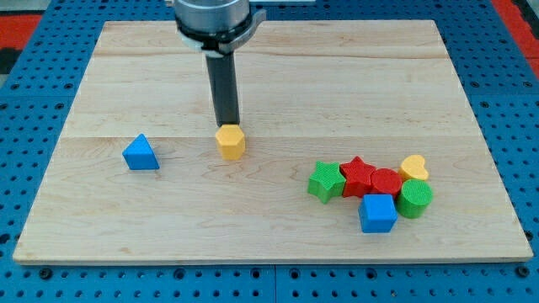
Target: Push the yellow hexagon towards the green star
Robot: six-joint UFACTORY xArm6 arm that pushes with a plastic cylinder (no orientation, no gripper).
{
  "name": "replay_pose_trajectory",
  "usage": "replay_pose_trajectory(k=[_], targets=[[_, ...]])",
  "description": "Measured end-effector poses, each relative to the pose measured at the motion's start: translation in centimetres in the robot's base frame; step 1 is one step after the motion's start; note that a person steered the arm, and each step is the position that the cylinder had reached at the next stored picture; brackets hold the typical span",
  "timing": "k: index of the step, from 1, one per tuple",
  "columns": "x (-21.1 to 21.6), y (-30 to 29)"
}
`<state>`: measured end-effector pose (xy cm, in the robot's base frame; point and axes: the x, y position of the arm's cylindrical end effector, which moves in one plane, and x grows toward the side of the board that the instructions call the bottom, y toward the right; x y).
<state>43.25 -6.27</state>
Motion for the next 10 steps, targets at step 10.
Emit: replay_pose_trajectory(k=[10], targets=[[9.5,8.7]])
